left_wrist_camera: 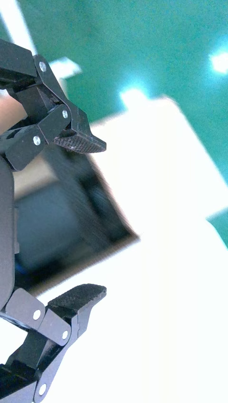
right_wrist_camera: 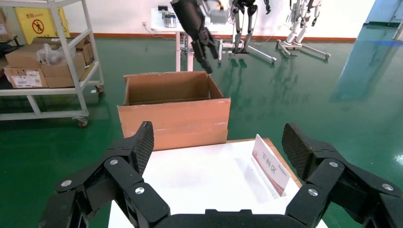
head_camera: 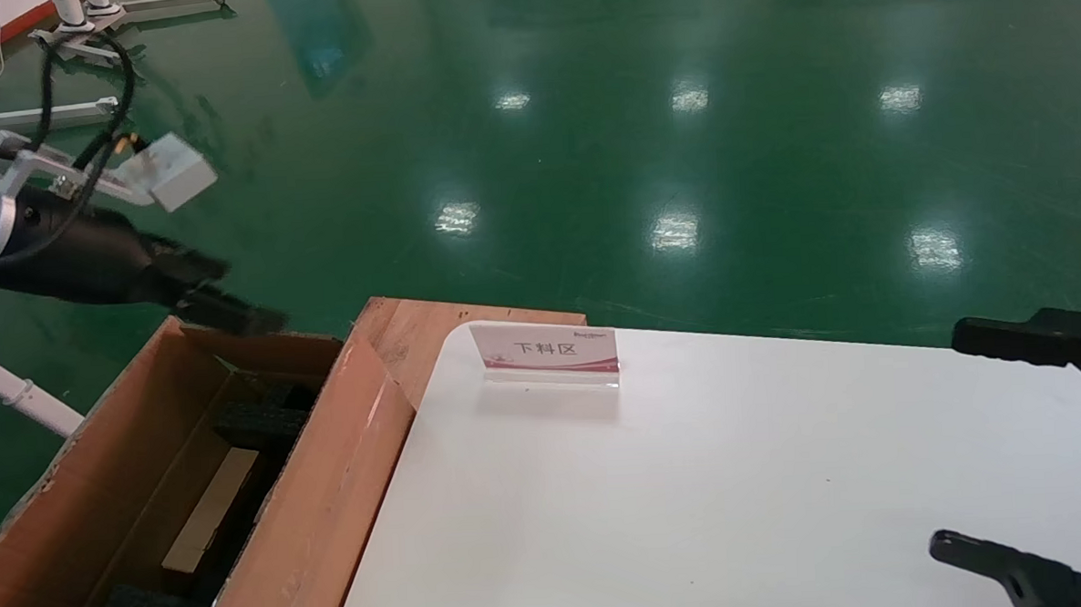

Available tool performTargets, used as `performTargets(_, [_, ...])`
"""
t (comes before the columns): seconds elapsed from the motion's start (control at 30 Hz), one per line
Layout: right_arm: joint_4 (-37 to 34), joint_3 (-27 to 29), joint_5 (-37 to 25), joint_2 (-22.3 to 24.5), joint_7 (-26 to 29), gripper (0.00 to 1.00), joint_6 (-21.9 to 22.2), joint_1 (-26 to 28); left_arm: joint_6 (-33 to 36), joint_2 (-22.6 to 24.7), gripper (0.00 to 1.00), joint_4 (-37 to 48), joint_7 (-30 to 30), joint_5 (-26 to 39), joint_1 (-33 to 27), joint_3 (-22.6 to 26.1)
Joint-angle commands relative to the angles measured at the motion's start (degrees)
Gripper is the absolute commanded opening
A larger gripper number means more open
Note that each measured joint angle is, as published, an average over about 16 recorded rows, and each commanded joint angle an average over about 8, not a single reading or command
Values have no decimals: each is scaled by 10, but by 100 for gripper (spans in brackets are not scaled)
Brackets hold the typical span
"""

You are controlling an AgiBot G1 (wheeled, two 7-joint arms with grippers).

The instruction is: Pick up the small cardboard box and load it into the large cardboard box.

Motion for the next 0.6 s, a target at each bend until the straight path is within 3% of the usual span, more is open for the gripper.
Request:
performTargets(0.03, [0, 0, 0, 0, 0, 100, 0, 0, -8, -27, 100, -33, 23, -21, -21, -19])
performTargets(0.33, [0, 0, 0, 0, 0, 100, 0, 0, -24, -31, 100, -78, 51, -6, -25, -38])
performTargets(0.43, [0, 0, 0, 0, 0, 100, 0, 0, -18, -26, 100, -84, 59, -4, 1, -72])
performTargets(0.6, [-1, 0, 0, 0, 0, 100, 0, 0, 6, -19, 100, -91, 82, -13, 75, -167])
